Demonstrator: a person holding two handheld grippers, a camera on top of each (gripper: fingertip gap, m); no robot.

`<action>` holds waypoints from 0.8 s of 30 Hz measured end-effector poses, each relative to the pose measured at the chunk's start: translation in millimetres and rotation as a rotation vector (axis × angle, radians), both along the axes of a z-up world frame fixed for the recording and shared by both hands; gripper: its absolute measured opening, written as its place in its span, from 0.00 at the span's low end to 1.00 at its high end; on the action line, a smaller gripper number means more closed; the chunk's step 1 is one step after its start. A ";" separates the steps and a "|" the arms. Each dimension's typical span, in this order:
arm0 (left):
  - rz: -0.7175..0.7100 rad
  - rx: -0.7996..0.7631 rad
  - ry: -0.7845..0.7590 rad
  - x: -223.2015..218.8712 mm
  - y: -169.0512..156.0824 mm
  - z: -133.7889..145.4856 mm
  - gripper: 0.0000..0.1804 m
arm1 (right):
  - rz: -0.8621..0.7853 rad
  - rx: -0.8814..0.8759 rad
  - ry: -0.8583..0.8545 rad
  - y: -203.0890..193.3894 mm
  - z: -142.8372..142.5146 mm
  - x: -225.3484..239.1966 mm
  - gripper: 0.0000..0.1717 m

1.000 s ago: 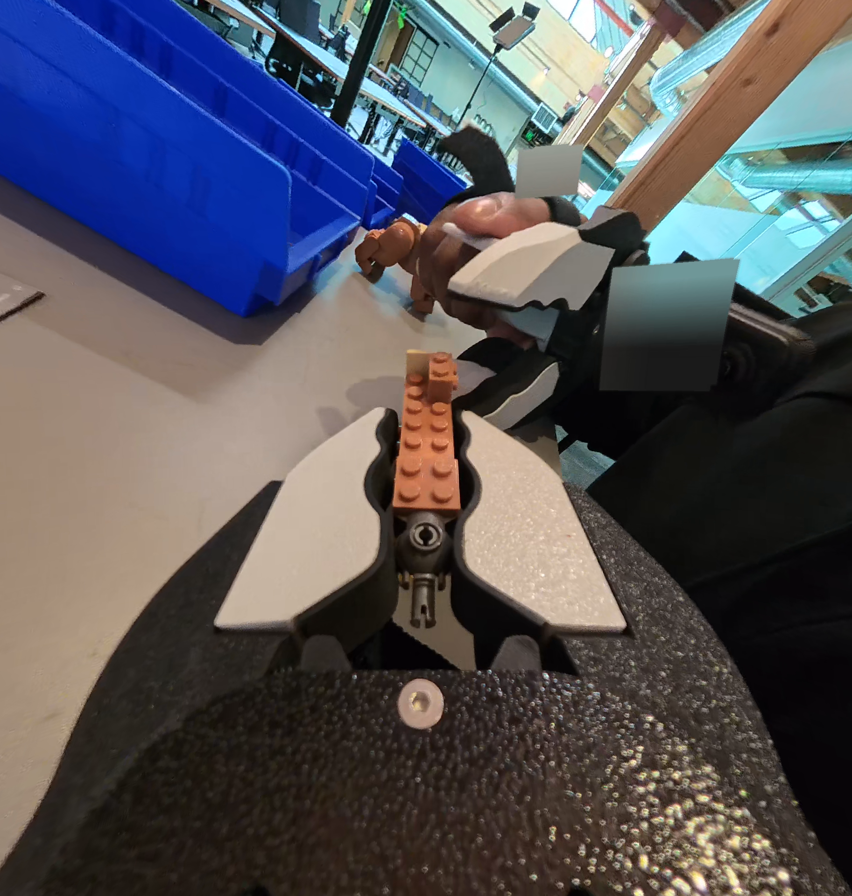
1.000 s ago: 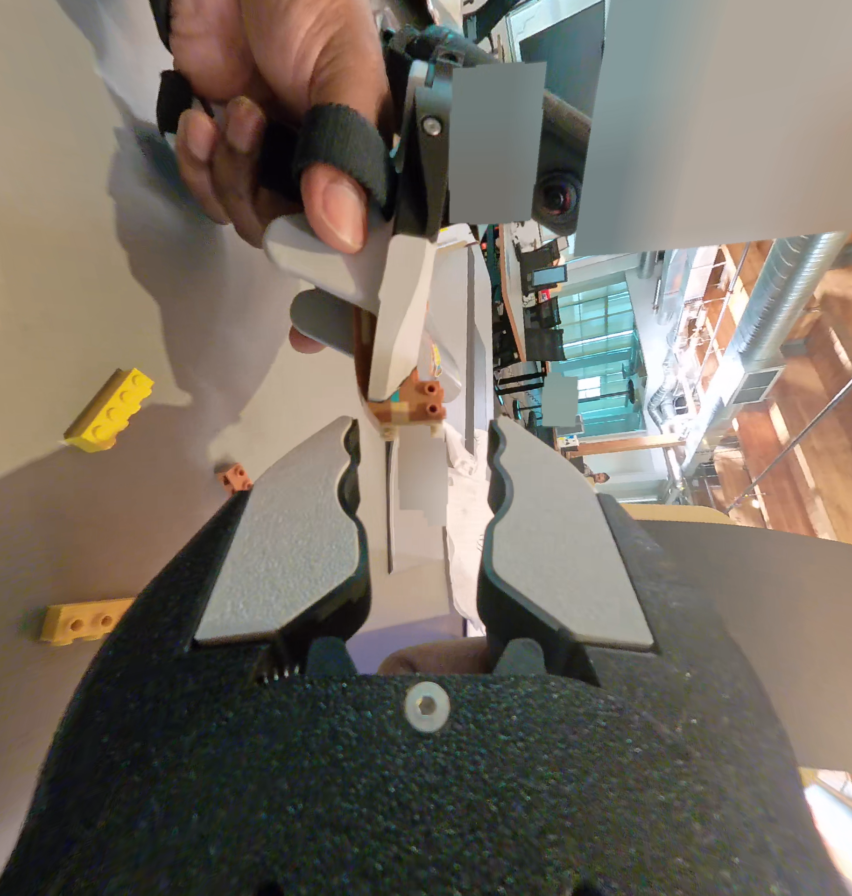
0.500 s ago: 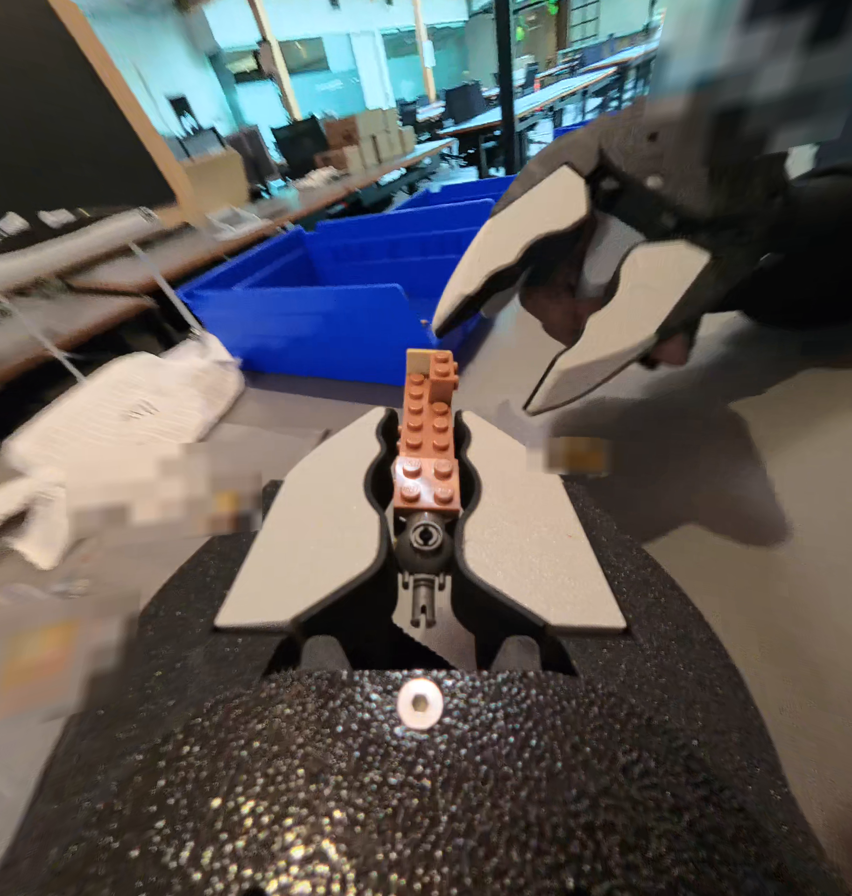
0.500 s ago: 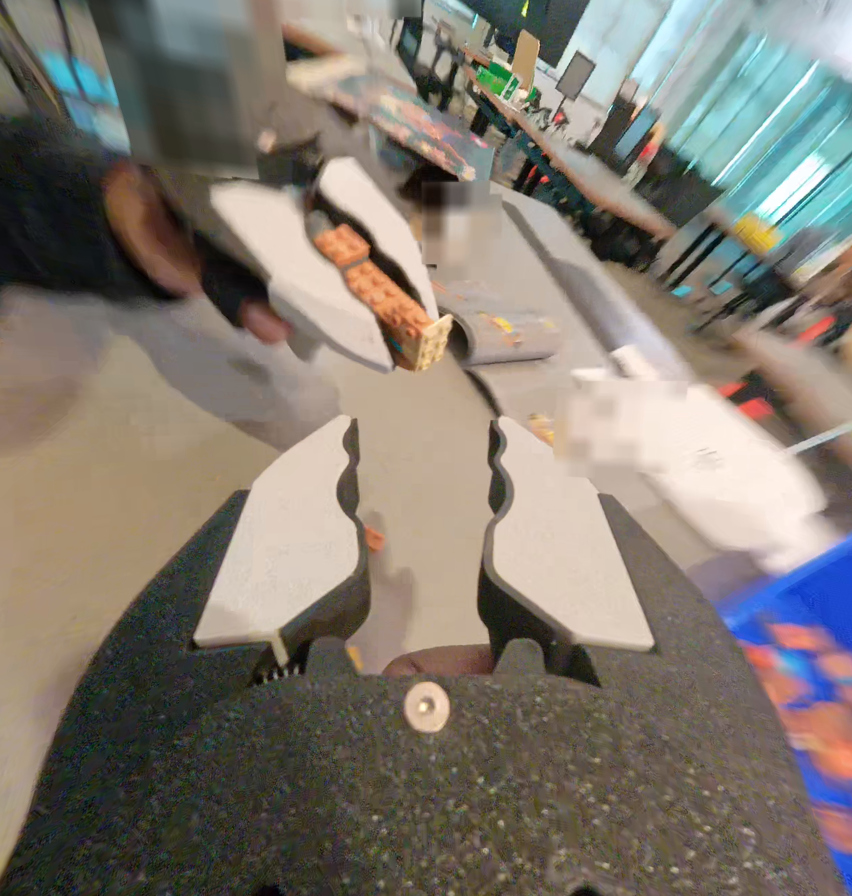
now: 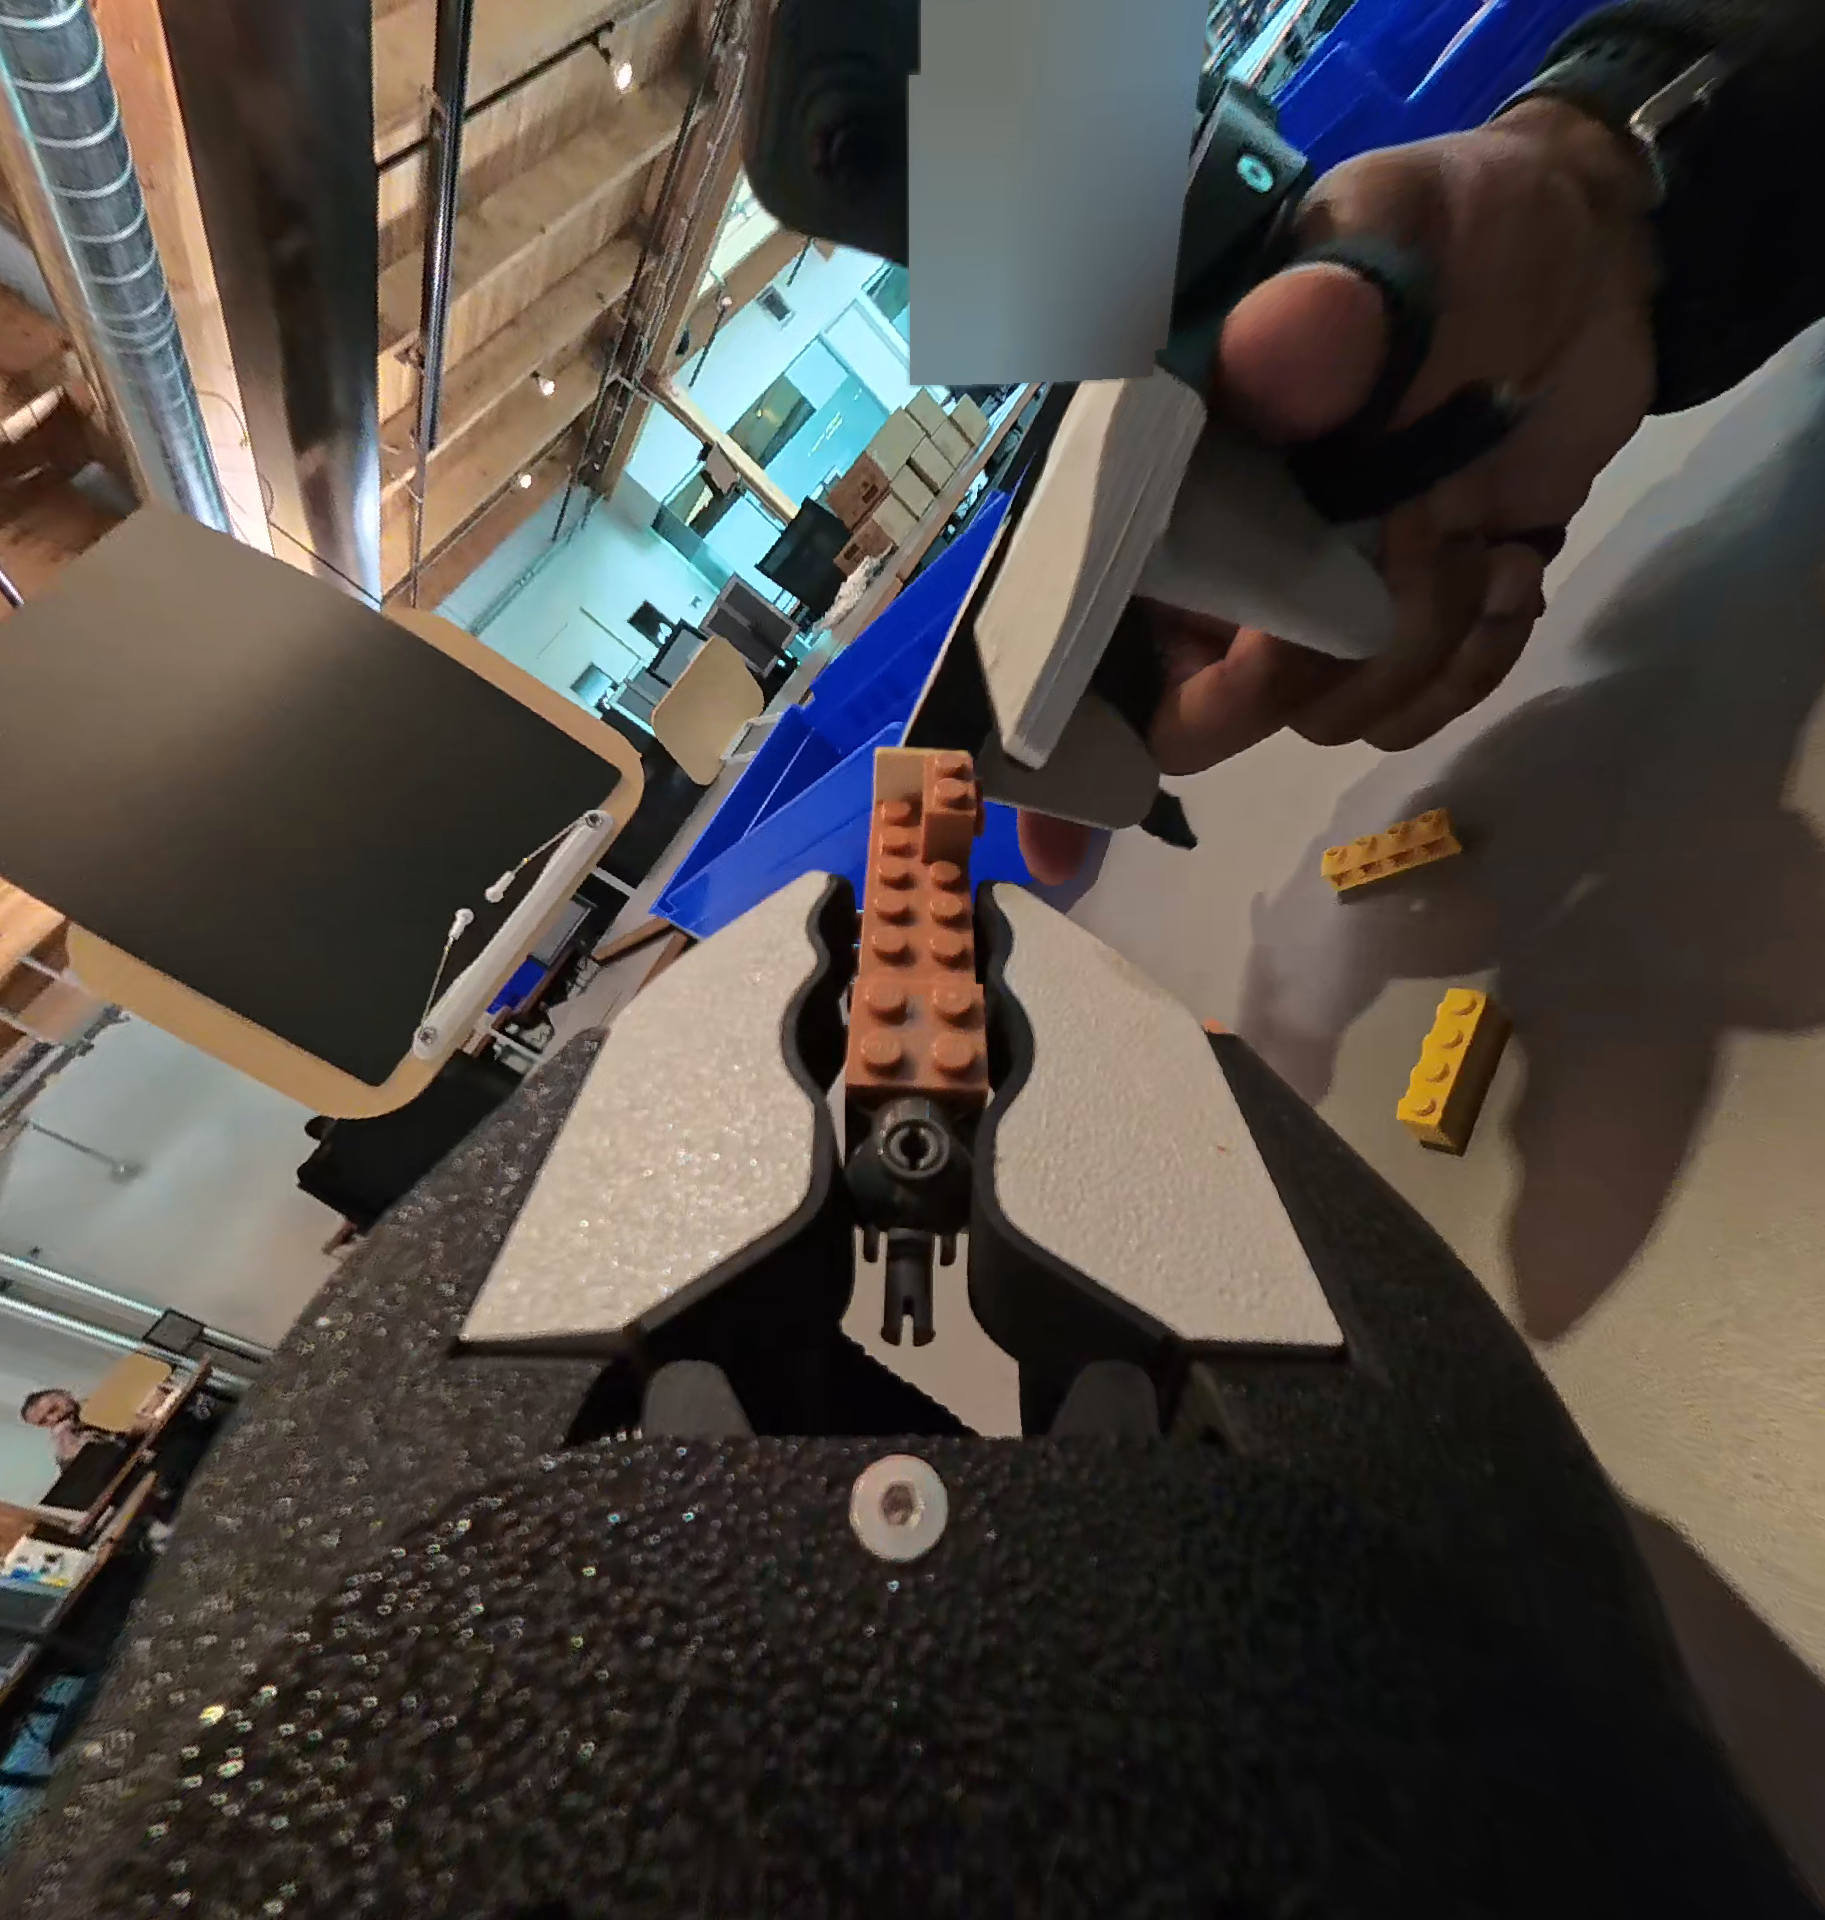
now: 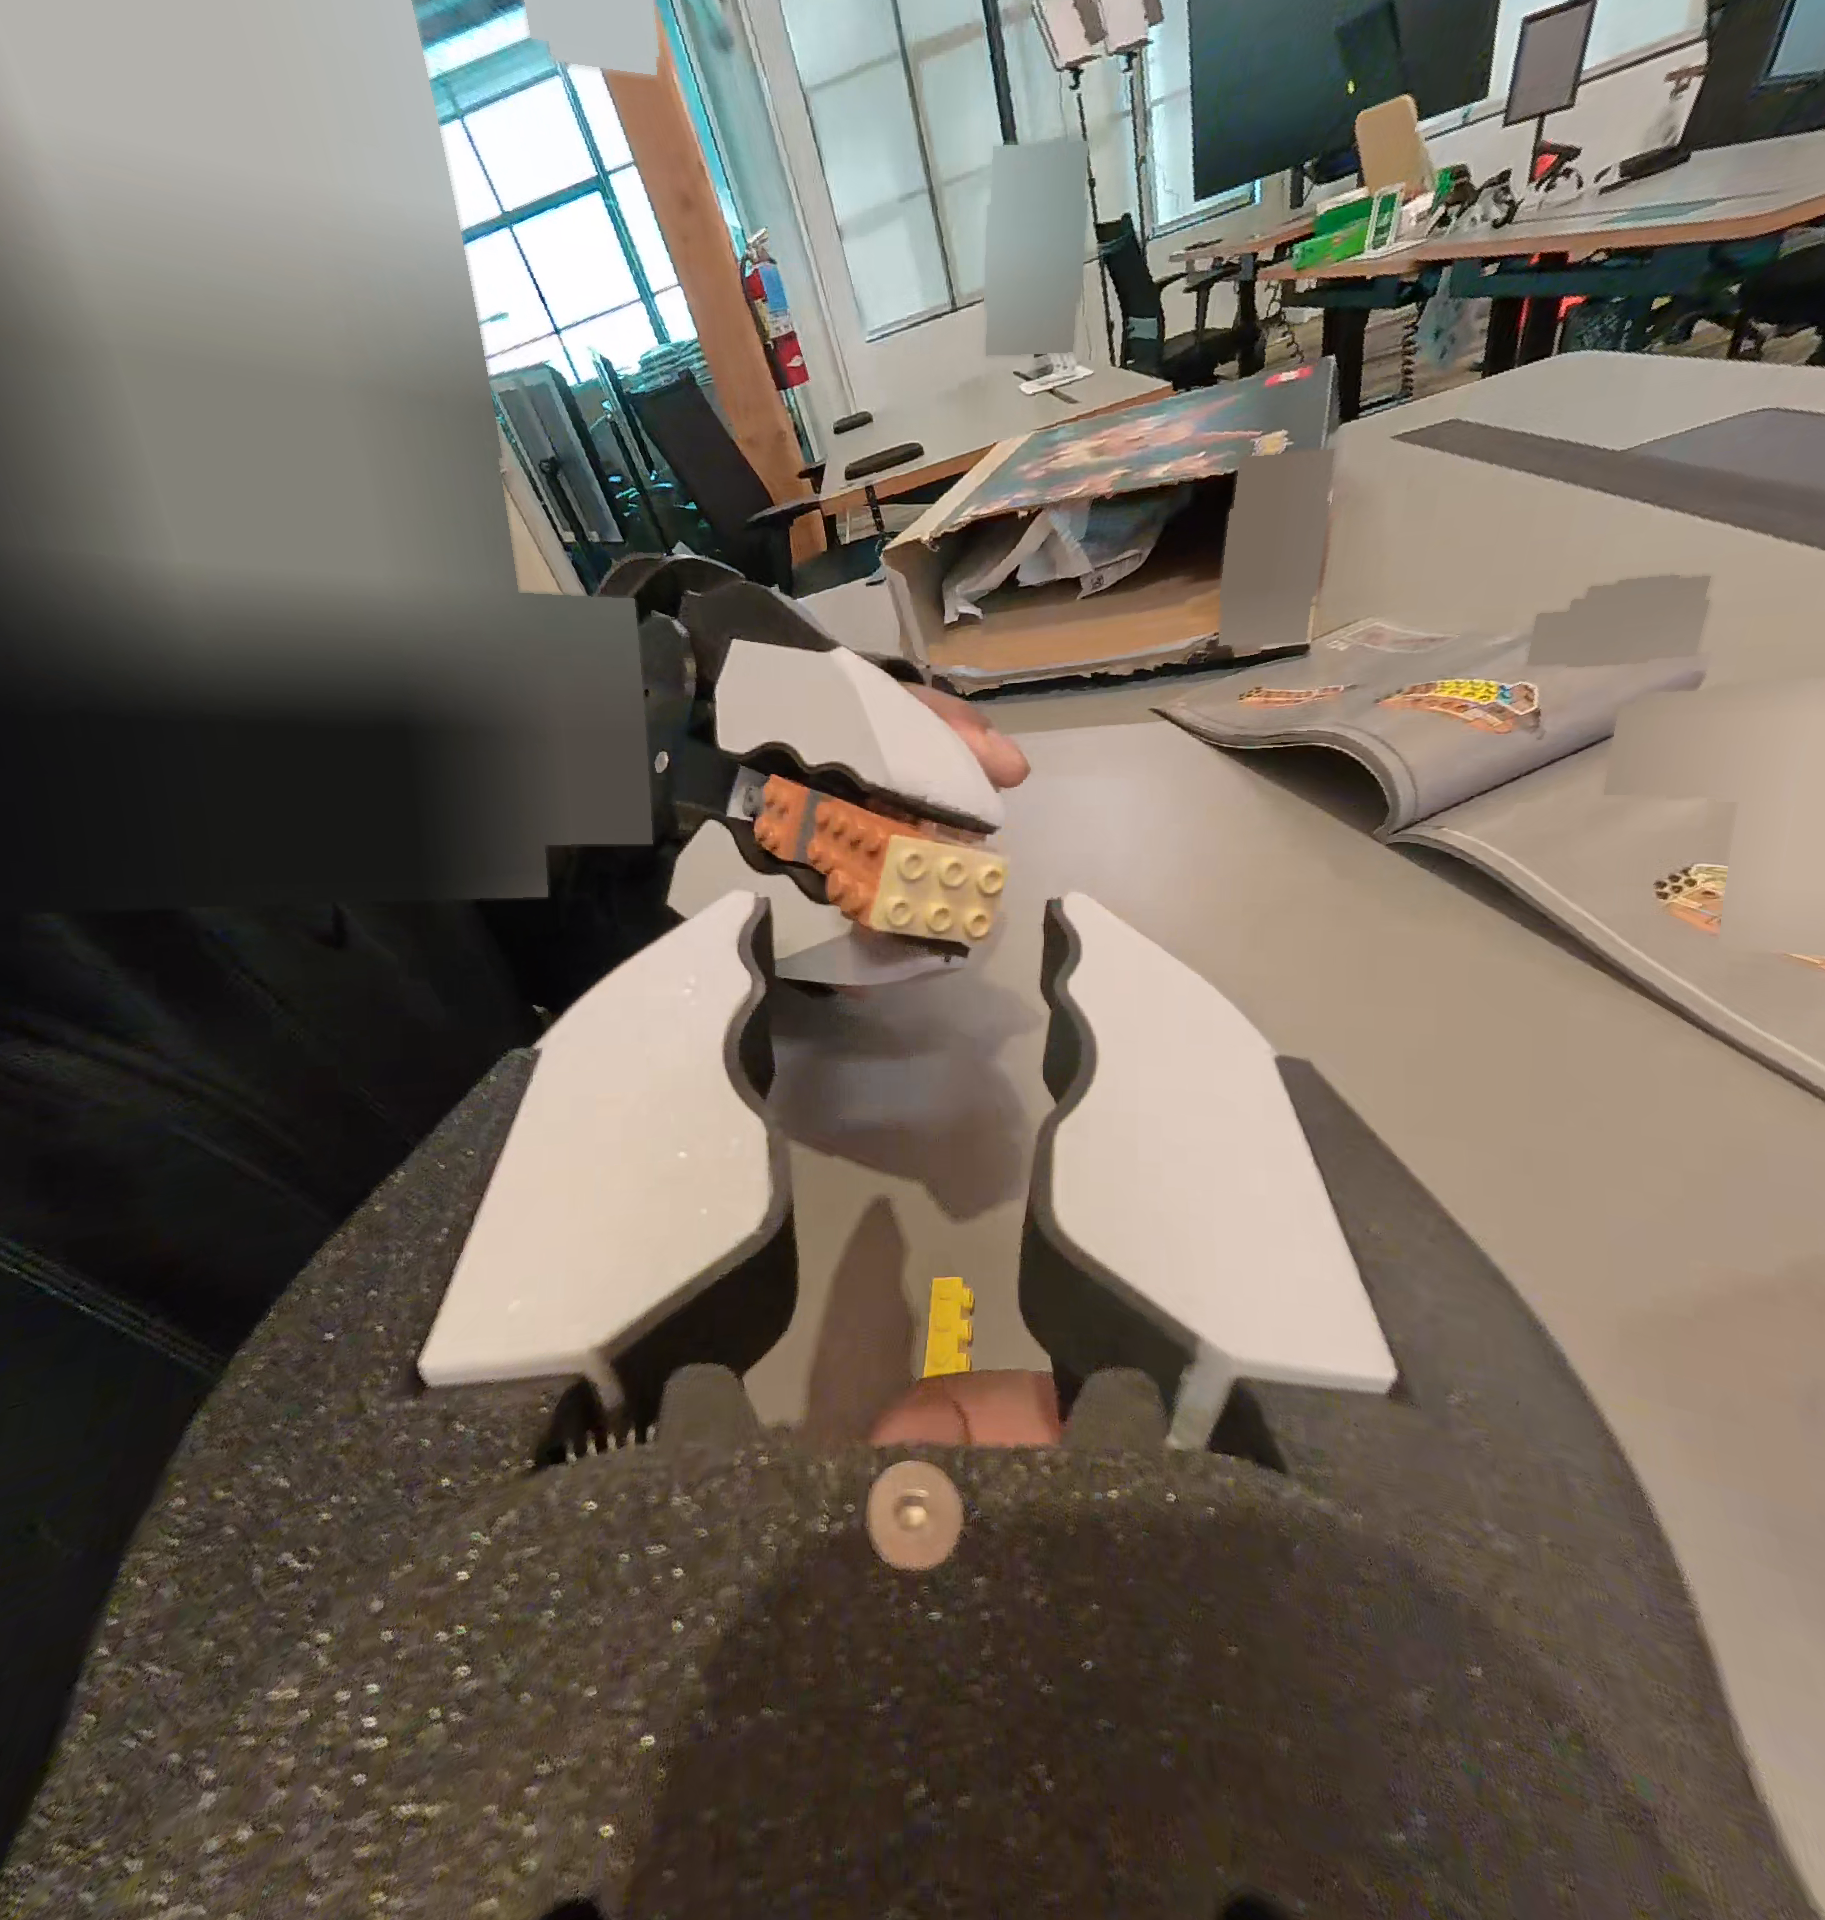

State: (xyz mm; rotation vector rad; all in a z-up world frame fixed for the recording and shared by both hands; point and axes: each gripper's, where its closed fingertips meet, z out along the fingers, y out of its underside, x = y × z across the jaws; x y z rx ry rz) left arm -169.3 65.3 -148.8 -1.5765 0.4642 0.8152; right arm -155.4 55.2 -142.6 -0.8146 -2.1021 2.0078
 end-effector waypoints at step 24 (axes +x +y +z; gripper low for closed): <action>-0.056 -0.003 0.107 14.4 3.1 -2.1 0.12 | 0.052 -0.013 0.014 -2.1 -3.0 9.9 0.18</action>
